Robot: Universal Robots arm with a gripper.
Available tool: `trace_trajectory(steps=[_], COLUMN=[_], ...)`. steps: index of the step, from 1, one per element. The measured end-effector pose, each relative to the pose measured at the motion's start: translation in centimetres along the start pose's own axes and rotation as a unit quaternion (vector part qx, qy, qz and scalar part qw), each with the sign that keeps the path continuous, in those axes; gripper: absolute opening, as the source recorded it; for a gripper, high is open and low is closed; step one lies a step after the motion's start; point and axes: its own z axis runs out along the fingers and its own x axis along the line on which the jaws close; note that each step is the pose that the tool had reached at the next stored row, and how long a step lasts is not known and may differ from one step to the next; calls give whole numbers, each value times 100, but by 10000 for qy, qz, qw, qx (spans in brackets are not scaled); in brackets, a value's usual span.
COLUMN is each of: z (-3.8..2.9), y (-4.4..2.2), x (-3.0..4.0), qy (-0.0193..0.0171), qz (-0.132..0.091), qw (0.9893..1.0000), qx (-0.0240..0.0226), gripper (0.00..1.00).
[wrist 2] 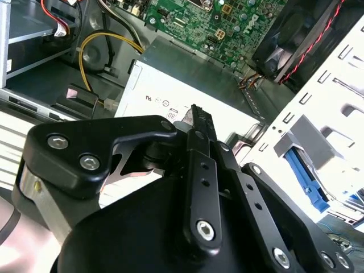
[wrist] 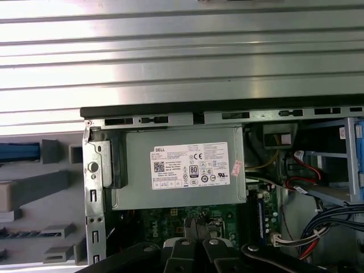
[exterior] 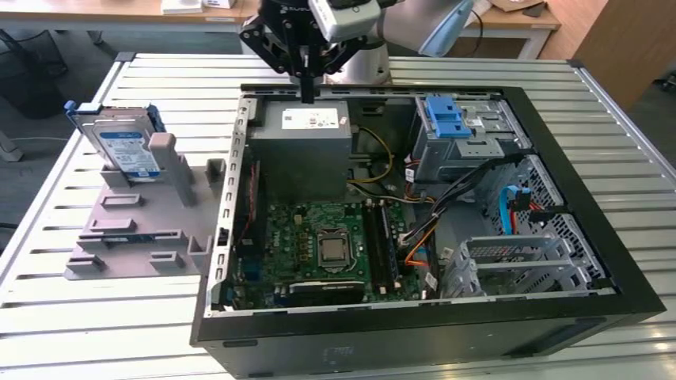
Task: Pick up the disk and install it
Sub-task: 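Reach for the disk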
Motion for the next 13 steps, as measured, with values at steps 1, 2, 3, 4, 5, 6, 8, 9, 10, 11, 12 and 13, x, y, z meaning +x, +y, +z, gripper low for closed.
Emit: trace_trajectory(steps=[1,2,3,4,5,6,8,9,10,11,12,13], z=[0,0,-1,-1,-1,-1,-1,-1,-2,-2,-2,-2], y=[-1,-1,-1,-2,-3,-3,-2,-1,1,3,4,7], x=[4,10,18,26,34,42,60,69,79,87,97,109], qy=[0,0,0,0,0,0,0,0,0,0,0,0], qz=[0,0,-1,0,-1,-1,0,0,0,0,0,0], qw=[10000,10000,10000,10000,10000,10000,10000,10000,10000,10000,10000,10000], qx=[0,0,0,0,0,0,0,0,0,0,0,0], gripper=[11,11,11,11,11,11,11,11,11,11,11,11])
